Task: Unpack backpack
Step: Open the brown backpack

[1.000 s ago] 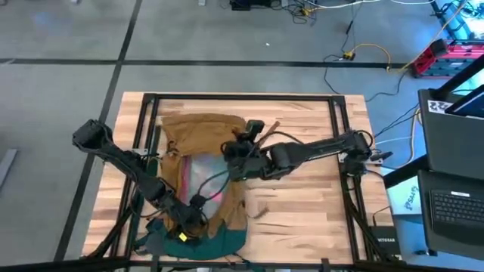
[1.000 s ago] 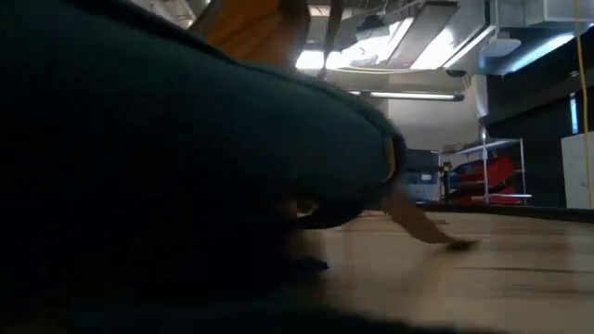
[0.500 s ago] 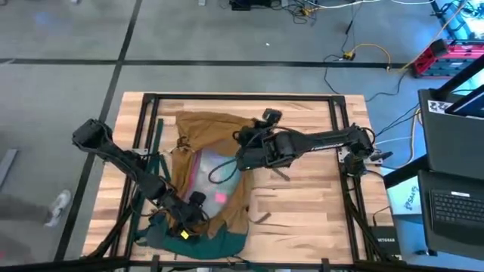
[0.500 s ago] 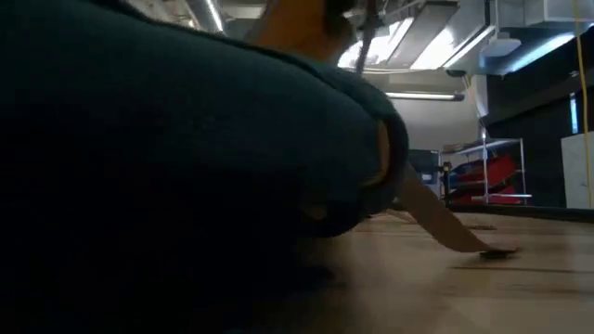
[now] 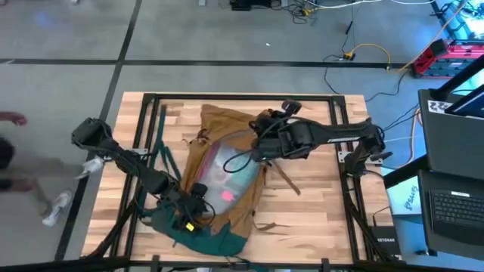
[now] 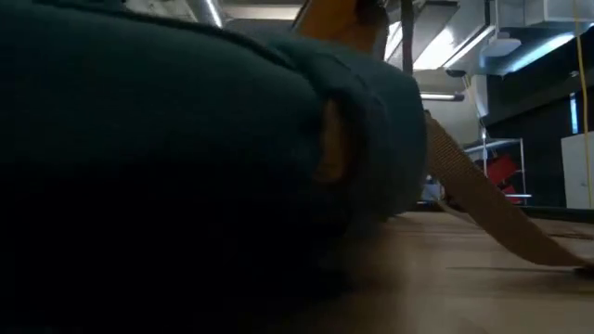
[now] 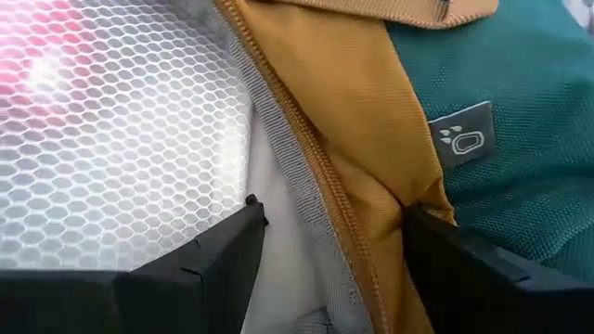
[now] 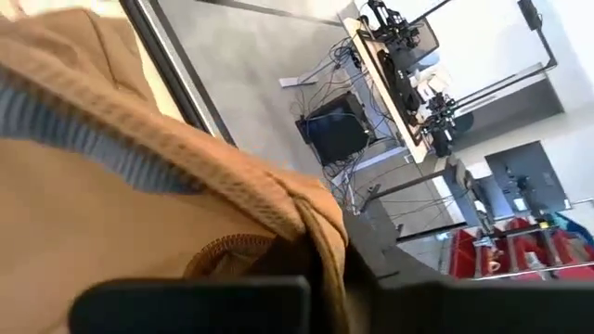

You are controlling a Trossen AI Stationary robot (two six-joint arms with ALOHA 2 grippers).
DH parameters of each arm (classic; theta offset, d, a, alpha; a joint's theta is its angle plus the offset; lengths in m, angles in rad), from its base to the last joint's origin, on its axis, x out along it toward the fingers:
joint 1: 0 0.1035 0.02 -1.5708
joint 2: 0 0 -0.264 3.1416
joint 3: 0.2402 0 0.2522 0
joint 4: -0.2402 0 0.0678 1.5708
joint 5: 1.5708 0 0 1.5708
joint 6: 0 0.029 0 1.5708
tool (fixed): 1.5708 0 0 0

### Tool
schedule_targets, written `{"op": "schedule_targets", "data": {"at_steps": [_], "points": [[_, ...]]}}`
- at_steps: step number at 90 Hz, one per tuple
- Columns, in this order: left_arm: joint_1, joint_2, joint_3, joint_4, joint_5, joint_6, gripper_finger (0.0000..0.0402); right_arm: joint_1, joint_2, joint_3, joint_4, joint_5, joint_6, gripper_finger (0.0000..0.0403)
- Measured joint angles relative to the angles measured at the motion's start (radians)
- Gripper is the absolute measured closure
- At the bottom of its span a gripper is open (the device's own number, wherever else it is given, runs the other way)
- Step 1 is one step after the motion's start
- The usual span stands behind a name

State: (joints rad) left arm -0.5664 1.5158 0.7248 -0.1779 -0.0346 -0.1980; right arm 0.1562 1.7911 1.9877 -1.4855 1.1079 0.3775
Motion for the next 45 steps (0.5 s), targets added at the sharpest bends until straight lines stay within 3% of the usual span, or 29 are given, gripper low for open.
{"op": "schedule_targets", "data": {"at_steps": [19,35,45], "points": [[0.005,-0.084,-0.007,-0.103,-0.073,0.017,0.0165,-0.002,-0.092,-0.174,0.250,-0.098,-0.118,0.0402],[0.005,-0.132,-0.009,-0.163,-0.108,0.017,0.0165,-0.011,-0.234,-0.486,0.729,-0.338,-0.347,0.0402],[0.005,-0.137,-0.009,-0.186,-0.122,0.014,0.0165,-0.062,-0.350,-0.707,0.995,-0.471,-0.409,0.0402]]}}
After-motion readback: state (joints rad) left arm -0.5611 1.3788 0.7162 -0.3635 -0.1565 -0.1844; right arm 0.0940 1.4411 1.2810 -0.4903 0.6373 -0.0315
